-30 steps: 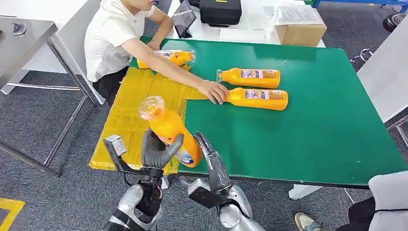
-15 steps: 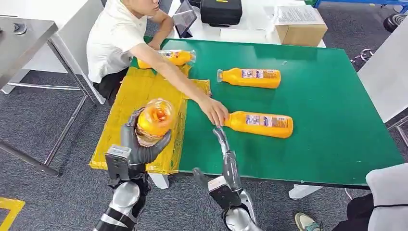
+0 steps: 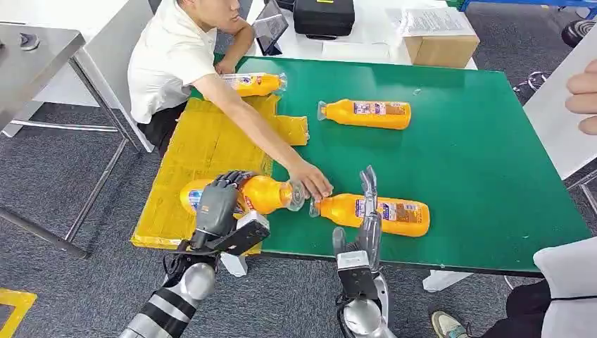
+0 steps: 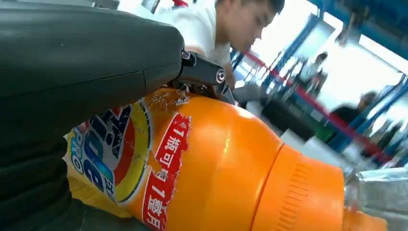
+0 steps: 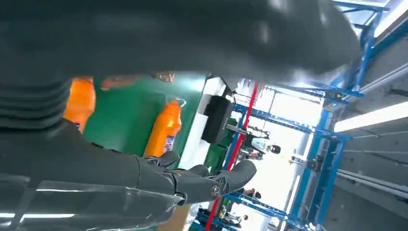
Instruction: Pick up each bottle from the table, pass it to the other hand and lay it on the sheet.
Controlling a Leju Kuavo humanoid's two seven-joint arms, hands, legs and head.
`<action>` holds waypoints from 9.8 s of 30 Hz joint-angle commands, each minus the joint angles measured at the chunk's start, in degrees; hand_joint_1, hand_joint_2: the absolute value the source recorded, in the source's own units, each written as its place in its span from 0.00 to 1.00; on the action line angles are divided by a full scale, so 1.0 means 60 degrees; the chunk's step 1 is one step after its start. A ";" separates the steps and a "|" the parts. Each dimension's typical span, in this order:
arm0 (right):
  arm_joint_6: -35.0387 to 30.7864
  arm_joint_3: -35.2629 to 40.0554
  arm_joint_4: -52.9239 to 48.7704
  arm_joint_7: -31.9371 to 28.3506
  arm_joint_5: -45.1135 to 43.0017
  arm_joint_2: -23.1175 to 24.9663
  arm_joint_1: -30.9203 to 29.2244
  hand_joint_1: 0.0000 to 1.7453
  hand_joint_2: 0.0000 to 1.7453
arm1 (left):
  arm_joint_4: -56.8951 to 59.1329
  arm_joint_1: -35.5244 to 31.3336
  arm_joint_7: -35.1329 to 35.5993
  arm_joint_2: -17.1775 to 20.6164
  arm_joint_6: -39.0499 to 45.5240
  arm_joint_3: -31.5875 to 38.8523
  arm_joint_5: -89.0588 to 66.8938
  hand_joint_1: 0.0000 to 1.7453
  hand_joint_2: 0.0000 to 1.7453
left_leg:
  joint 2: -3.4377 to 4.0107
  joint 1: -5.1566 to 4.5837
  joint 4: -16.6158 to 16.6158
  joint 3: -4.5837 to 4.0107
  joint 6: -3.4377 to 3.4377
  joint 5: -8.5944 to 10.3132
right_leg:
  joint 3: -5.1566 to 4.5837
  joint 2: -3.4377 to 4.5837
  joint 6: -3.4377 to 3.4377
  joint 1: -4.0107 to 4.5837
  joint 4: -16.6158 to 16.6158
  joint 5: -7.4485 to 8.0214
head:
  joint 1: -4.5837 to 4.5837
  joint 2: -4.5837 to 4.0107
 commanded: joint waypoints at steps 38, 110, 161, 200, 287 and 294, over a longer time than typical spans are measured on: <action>0.0907 -0.2140 0.1160 0.0007 -0.0717 0.0320 0.0129 0.00 1.00 | 0.6420 -0.3478 0.1211 -0.0309 -0.3640 0.0735 0.0157 0.00 1.00 | 0.0001 0.0006 -0.0013 0.0064 -0.0015 -0.0007 | 0.0072 0.0008 -0.0014 0.0005 -0.0011 -0.0007 | 0.0000 0.0000; -0.0364 -0.4292 0.8393 0.3221 0.9403 -0.2466 -0.3352 0.00 1.00 | -0.0057 0.0833 -0.1795 -0.1313 -0.1434 -0.1982 0.7998 0.00 1.00 | 0.0006 -0.0016 -0.0003 0.0038 0.0010 -0.0007 | 0.0052 0.0003 -0.0002 -0.0010 -0.0020 0.0005 | -0.0004 0.0000; 0.1358 -0.3414 0.8213 0.1730 0.5812 -0.1818 -0.2703 1.00 1.00 | -0.1351 0.1764 -0.1636 -0.0834 -0.1542 -0.1785 0.8603 0.00 1.00 | -0.0009 0.0000 -0.0020 0.0131 0.0000 -0.0009 | 0.0143 -0.0019 -0.0013 0.0006 -0.0041 -0.0004 | 0.0000 0.0000; 0.2289 -0.0164 0.3479 0.1572 0.2638 -0.0746 -0.1316 0.92 1.00 | -0.1662 0.3084 -0.0932 -0.0082 -0.3870 -0.0835 1.2079 0.00 1.00 | 0.0027 -0.0005 -0.0013 0.0067 -0.0011 -0.0033 | 0.0068 0.0033 0.0001 -0.0005 -0.0014 -0.0027 | 0.0000 0.0000; -0.0364 -0.2567 -0.2932 0.0007 0.3603 0.1136 0.0806 0.00 0.00 | -0.0532 0.0223 -0.3257 -0.0441 0.1812 0.2547 0.6192 1.00 1.00 | -0.0021 -0.0008 0.0007 -0.0008 -0.0006 -0.0015 | 0.0000 -0.0017 0.0009 -0.0010 0.0020 -0.0033 | 0.0000 0.0000; -0.0364 -0.3109 -0.3400 0.0007 0.3557 0.1517 0.0890 0.00 0.00 | -0.0908 0.0373 -0.2740 -0.0508 0.1127 0.2536 0.6884 1.00 1.00 | -0.0007 -0.0001 0.0000 0.0041 -0.0011 -0.0028 | 0.0051 -0.0012 0.0003 -0.0004 0.0000 -0.0035 | 0.0004 0.0000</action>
